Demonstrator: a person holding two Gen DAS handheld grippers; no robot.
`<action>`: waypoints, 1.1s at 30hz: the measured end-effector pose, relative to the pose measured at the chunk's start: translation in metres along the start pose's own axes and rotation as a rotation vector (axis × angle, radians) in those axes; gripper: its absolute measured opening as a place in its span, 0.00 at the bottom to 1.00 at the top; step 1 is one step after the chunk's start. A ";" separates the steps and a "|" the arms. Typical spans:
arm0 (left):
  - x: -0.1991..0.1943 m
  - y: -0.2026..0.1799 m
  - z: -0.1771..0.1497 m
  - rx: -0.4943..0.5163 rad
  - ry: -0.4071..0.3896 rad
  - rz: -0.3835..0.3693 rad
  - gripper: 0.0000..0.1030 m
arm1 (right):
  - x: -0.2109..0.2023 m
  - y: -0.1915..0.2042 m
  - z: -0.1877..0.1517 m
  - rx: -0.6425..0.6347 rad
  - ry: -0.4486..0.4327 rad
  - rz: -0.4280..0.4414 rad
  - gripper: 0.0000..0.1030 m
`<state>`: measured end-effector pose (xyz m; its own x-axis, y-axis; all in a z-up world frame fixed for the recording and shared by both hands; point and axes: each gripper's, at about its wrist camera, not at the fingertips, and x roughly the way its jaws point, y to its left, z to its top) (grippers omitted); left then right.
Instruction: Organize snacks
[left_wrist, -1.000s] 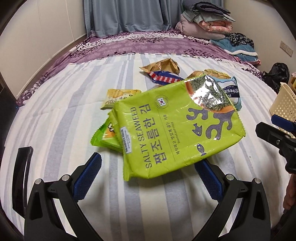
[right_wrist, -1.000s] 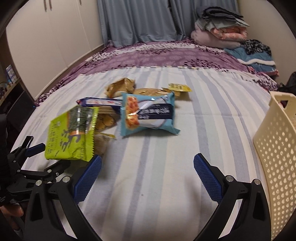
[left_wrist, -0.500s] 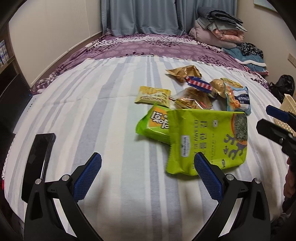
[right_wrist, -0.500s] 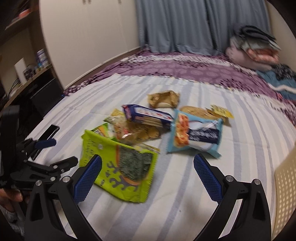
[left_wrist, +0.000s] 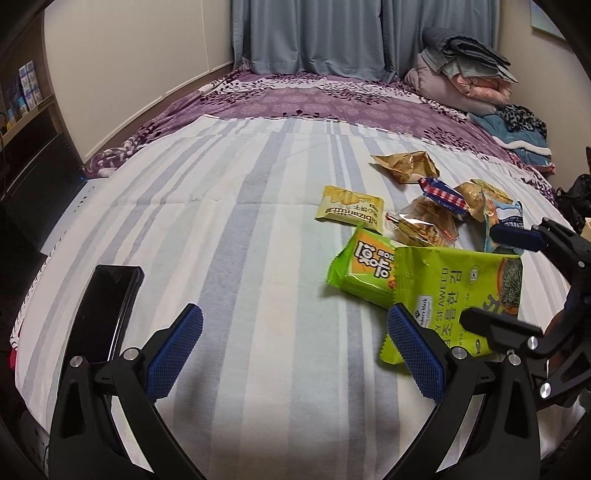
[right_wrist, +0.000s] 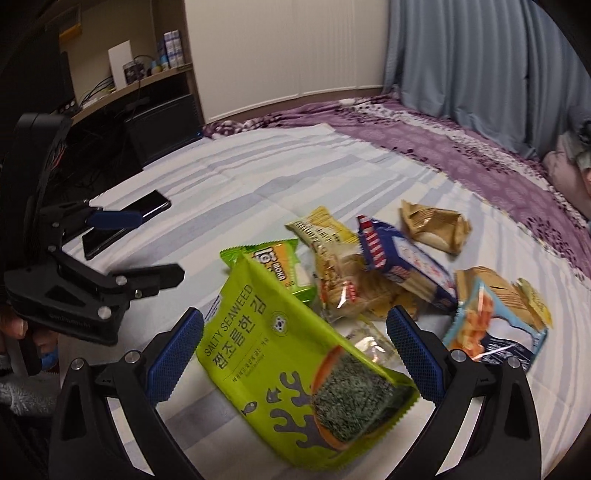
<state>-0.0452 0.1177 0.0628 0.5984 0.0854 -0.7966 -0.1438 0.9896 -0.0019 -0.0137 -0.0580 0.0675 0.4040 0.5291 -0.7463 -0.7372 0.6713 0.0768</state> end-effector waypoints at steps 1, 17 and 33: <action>0.001 0.002 0.000 -0.004 0.002 0.003 0.98 | 0.003 0.001 -0.002 -0.004 0.017 0.020 0.95; 0.012 0.002 0.010 0.002 0.016 0.005 0.98 | 0.004 0.028 -0.039 -0.142 0.138 -0.004 0.95; 0.025 -0.019 0.014 0.077 0.037 0.000 0.98 | -0.025 0.008 -0.056 0.007 0.071 -0.060 0.80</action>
<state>-0.0160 0.1024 0.0514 0.5688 0.0824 -0.8183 -0.0815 0.9957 0.0436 -0.0600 -0.0948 0.0502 0.4078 0.4496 -0.7947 -0.7088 0.7046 0.0350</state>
